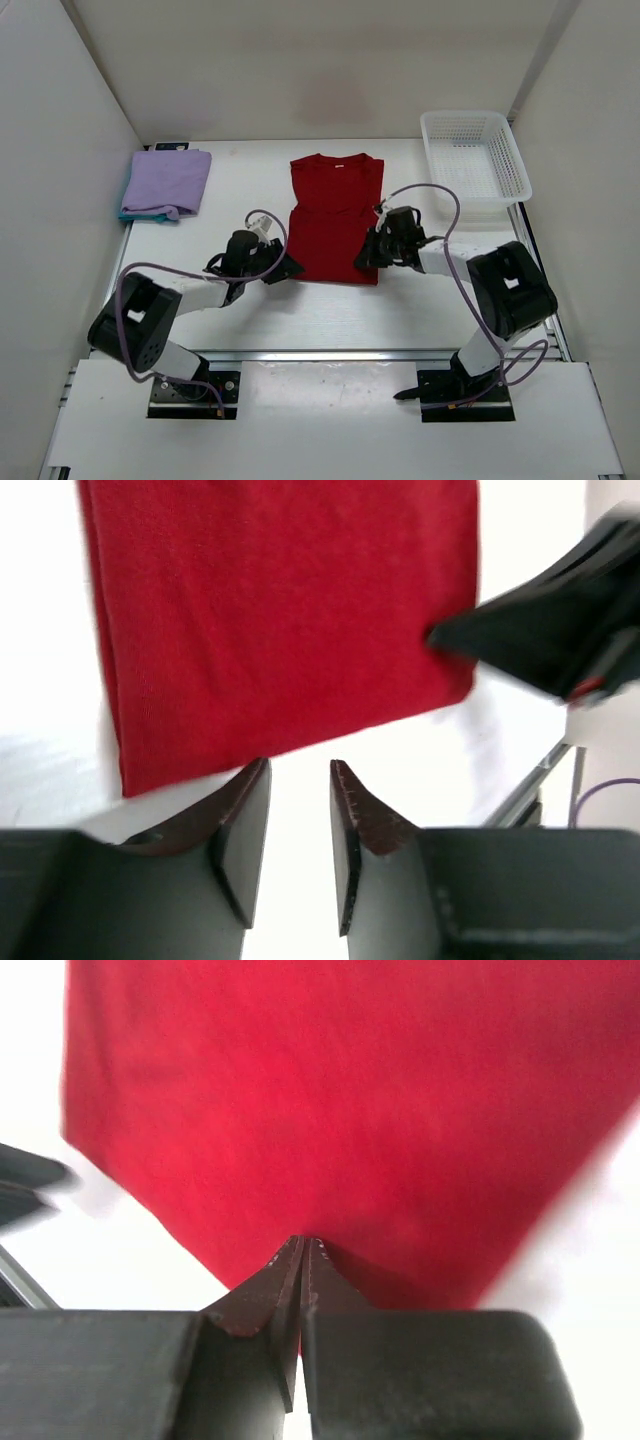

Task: Fold and stack the t-shirts
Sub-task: Grab one side of the 2/3 rectangular tshirt with both arms

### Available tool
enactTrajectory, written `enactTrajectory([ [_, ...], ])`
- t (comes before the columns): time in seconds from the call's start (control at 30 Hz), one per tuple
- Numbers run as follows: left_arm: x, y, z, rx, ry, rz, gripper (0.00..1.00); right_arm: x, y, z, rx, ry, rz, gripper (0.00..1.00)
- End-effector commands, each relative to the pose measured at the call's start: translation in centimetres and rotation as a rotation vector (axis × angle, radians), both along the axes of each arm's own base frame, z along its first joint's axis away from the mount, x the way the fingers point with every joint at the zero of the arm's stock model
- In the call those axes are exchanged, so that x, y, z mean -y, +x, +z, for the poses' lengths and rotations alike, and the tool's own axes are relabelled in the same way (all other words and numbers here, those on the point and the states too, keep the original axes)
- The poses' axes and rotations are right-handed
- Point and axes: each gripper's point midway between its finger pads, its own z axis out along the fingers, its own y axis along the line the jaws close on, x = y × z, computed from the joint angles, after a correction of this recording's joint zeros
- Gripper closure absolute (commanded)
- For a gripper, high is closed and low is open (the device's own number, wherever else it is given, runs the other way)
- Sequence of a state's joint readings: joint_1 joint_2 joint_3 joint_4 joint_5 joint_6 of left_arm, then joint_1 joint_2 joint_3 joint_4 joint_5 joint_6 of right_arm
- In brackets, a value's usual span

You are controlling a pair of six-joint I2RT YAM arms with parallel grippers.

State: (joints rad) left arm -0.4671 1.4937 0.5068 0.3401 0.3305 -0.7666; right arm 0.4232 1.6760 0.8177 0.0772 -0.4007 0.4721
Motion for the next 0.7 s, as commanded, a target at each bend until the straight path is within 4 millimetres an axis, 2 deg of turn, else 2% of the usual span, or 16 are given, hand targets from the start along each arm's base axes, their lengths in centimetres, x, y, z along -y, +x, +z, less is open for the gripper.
enactTrajectory([
  [0.0, -0.3, 0.2, 3.5, 0.089, -0.069, 0.03, 0.58, 0.6, -1.4, 0.6, 0.028, 0.027, -0.029, 1.0],
  [0.03, -0.7, 0.2, 3.4, 0.1, -0.056, 0.046, 0.55, 0.9, -2.3, 0.9, 0.039, 0.035, -0.029, 1.0],
  [0.07, -0.9, -0.1, 4.3, 0.124, -0.055, 0.048, 0.52, 1.0, -2.8, 1.0, 0.051, 0.032, -0.031, 1.0],
  [0.13, -2.4, -0.3, 4.0, 0.145, -0.007, 0.089, 0.48, 2.2, -4.0, 1.6, 0.077, 0.05, -0.055, 0.91],
  [0.17, -3.3, -0.2, 3.9, 0.157, 0.009, 0.108, 0.46, 2.3, -4.1, 2.9, 0.11, 0.083, -0.057, 0.8],
  [0.2, -4.0, -0.3, 3.5, 0.145, 0.031, 0.122, 0.44, 3.0, -4.7, 2.5, 0.097, 0.1, -0.076, 0.71],
  [0.27, -5.3, -0.5, 2.3, 0.132, 0.1, 0.125, 0.43, 4.3, -5.6, 3.0, 0.121, 0.121, -0.121, 0.61],
  [0.3, -5.8, -0.8, 1.6, 0.104, 0.126, 0.14, 0.43, 5.1, -5.6, 2.6, 0.119, 0.097, -0.148, 0.58],
  [0.43, -6.1, -1.1, 0.2, 0.084, 0.178, 0.131, 0.41, 7.3, -6.0, 1.2, 0.086, 0.077, -0.214, 0.53],
  [0.5, -6.0, -1.1, -0.8, 0.054, 0.202, 0.119, 0.41, 7.6, -6.3, 0.2, 0.047, 0.084, -0.212, 0.53],
  [0.53, -6.0, -1.2, -1.6, 0.033, 0.219, 0.115, 0.42, 7.4, -6.2, 0.2, 0.046, 0.091, -0.199, 0.52],
  [0.67, -5.1, -0.9, -2.5, 0.01, 0.208, 0.102, 0.42, 5.6, -6.3, 0.0, 0.018, 0.105, -0.133, 0.52],
])
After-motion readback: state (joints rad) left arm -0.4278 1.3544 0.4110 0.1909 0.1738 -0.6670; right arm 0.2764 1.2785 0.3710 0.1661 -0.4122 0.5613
